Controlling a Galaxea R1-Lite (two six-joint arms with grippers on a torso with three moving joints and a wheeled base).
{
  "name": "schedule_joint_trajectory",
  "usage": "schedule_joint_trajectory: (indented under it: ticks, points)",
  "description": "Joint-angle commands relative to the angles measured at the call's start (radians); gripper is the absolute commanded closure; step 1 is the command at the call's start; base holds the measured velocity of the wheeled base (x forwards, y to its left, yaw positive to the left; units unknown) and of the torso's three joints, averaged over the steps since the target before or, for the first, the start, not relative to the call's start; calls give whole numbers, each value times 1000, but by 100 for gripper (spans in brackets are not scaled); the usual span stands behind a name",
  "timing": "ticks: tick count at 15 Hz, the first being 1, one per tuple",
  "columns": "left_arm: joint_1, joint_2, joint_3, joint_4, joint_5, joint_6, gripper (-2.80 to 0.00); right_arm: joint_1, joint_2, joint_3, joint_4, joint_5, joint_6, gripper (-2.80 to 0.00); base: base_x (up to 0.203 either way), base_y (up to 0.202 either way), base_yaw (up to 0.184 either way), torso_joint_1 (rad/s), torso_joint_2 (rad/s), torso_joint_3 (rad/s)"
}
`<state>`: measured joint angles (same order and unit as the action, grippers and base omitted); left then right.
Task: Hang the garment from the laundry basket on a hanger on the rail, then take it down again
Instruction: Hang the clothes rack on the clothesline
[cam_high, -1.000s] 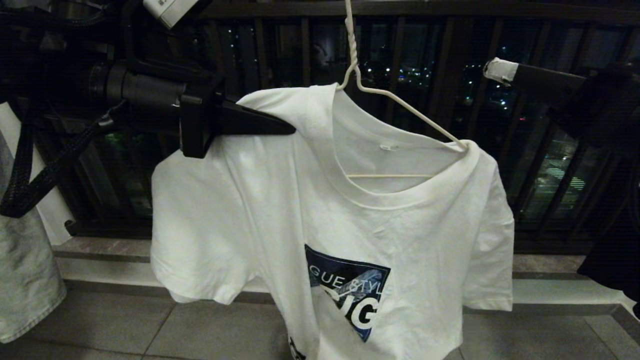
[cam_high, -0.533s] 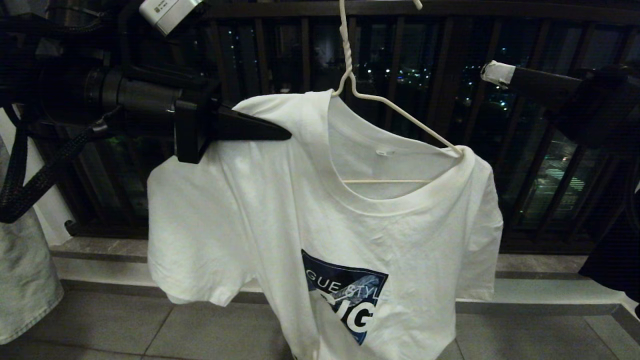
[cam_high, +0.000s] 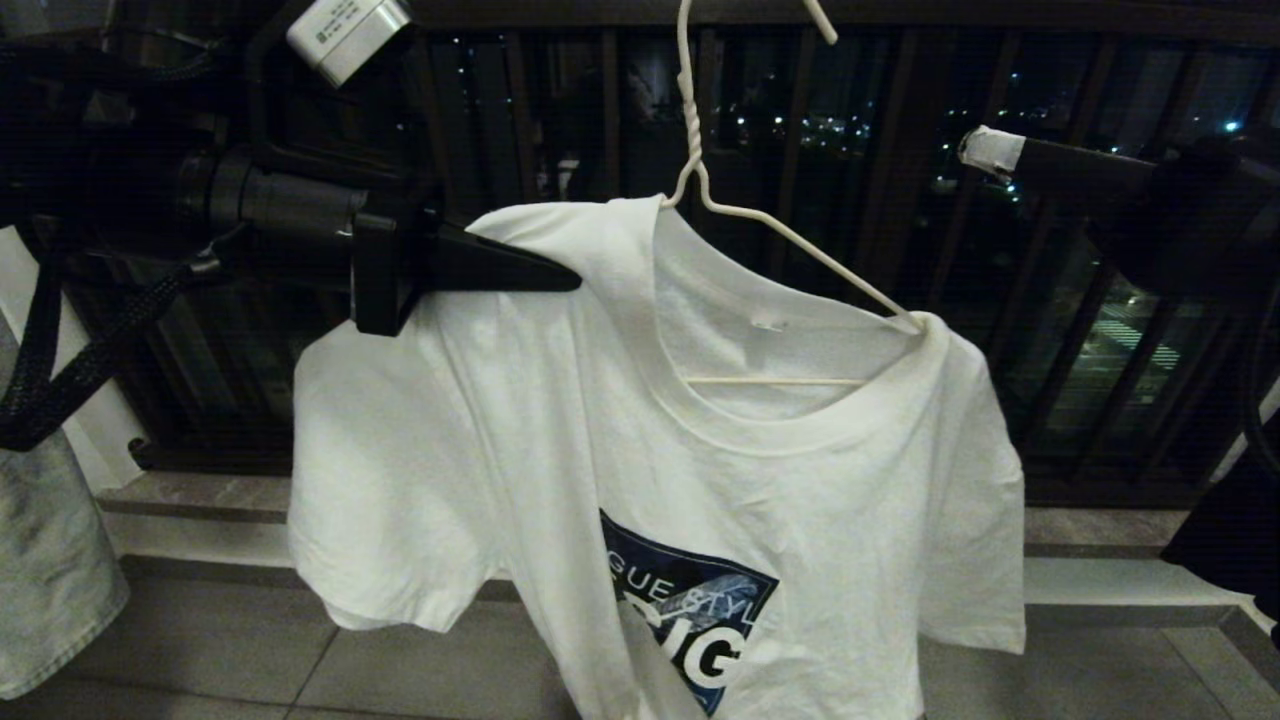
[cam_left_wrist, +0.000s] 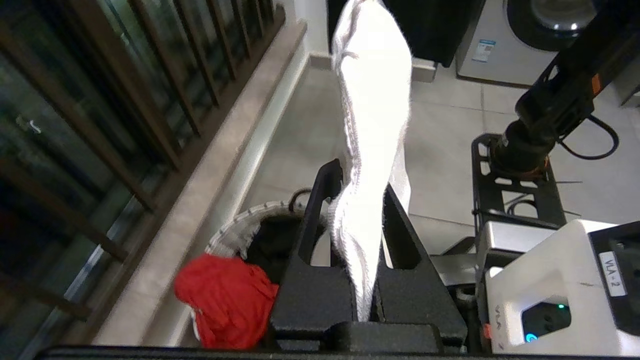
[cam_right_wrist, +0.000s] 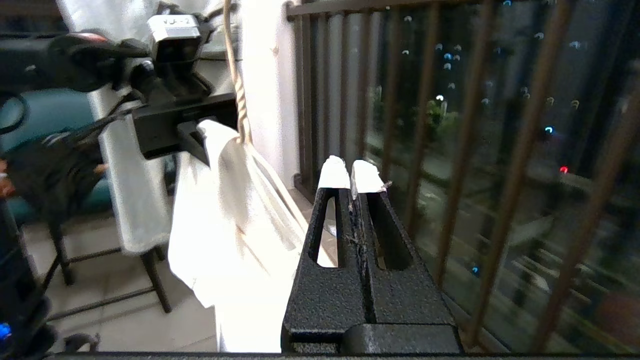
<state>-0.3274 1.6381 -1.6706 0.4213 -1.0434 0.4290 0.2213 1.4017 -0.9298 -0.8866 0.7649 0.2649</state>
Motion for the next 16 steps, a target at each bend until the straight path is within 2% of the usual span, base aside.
schedule_joint_trajectory:
  ticks: [1, 5, 12, 16]
  points:
    - [-1, -4, 11, -1, -7, 2, 0, -3, 0, -1, -11, 5, 2, 0, 0, 0, 0, 102, -602, -356]
    - [-1, -11, 28, -1, -10, 1, 0, -9, -3, -4, -12, 4, 3, 0, 0, 0, 0, 96, -490, -309]
    - [-2, -141, 211, -1, -33, -1, 0, -25, 0, -6, -12, 4, 5, 0, 0, 0, 0, 160, -467, -315]
    - [-2, -179, 268, -1, -33, -2, 0, -25, -5, 0, -12, 2, 5, 0, 0, 0, 0, 191, -494, -303]
